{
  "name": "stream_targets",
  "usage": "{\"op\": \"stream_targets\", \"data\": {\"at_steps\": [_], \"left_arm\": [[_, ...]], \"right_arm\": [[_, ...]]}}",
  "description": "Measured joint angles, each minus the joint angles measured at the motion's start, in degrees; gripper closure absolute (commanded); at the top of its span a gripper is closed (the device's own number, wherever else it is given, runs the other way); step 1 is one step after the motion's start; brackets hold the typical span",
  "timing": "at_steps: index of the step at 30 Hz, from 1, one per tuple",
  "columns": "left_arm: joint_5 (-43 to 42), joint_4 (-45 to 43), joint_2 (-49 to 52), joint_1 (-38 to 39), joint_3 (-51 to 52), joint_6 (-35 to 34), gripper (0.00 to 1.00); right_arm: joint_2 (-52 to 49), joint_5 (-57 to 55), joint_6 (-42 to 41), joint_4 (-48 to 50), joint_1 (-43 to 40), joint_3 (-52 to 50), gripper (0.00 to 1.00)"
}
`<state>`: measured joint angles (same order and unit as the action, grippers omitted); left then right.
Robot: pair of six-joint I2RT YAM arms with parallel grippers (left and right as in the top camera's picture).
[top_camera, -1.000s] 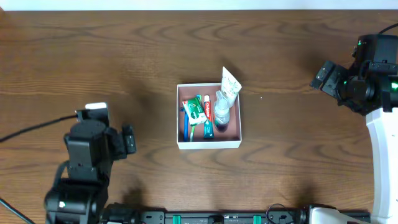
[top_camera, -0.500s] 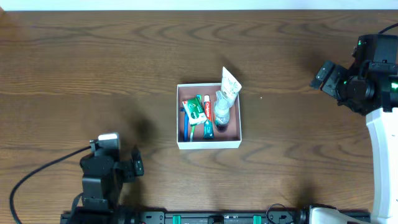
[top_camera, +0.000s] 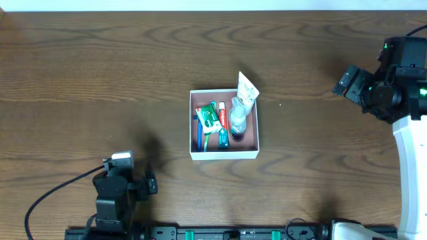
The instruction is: Pack container
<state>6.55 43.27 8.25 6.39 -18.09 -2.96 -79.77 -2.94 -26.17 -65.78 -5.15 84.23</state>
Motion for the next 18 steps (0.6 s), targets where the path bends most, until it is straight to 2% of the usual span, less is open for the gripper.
{"op": "stream_targets", "data": {"at_steps": [10,18], "left_arm": [[-0.2,-1.2,-6.3,-0.8,5.1,-0.2,0.02],[-0.7,-1.3,-7.6,-0.8,7.4,-0.7,0.02]], "right_arm": [[0.0,0.0,0.0,0.0,0.0,0.0,0.01],[0.0,0.0,0.0,0.0,0.0,0.0,0.01]]}}
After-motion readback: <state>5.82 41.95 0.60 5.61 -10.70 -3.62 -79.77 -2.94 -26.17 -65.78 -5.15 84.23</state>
